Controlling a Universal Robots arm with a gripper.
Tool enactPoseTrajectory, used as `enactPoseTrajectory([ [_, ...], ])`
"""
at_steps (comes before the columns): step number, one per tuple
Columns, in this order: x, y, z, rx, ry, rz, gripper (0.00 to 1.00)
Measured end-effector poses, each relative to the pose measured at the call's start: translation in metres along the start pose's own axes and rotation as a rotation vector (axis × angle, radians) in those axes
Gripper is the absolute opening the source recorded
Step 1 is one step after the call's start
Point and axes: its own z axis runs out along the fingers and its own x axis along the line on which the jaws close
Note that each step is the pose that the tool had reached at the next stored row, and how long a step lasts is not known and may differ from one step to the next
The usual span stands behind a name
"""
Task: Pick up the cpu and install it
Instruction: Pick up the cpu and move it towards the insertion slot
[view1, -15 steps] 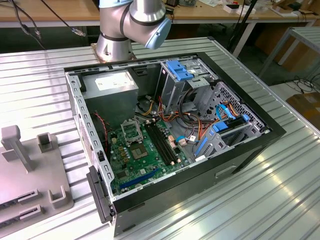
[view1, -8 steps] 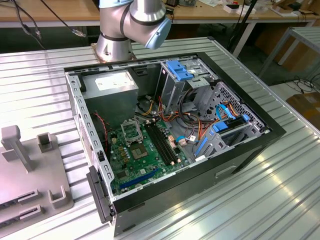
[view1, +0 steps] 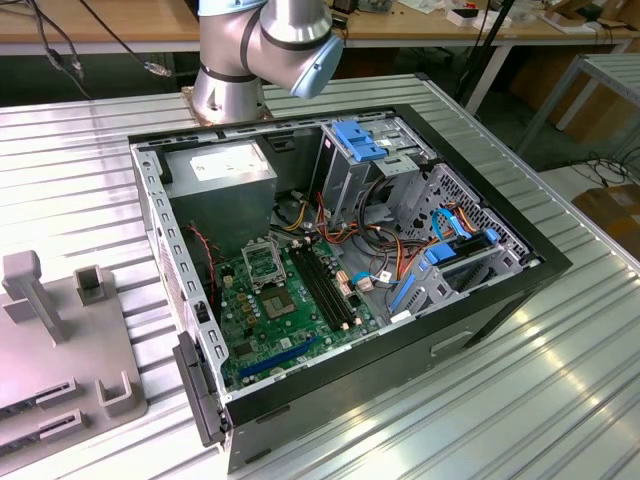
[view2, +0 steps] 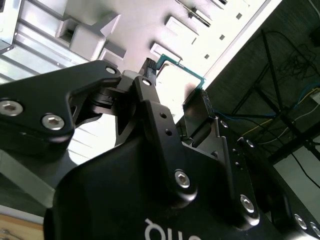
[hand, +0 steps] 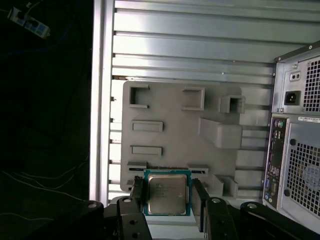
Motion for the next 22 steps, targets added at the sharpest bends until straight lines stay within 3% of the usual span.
enactPoseTrajectory([
  [18, -0.0053, -0.0002, 0.0004, 0.0000, -0.0007, 0.000, 0.47],
  [22, -0.0053, -0.0004, -0.0029, 0.0001, -0.0005, 0.000, 0.47],
])
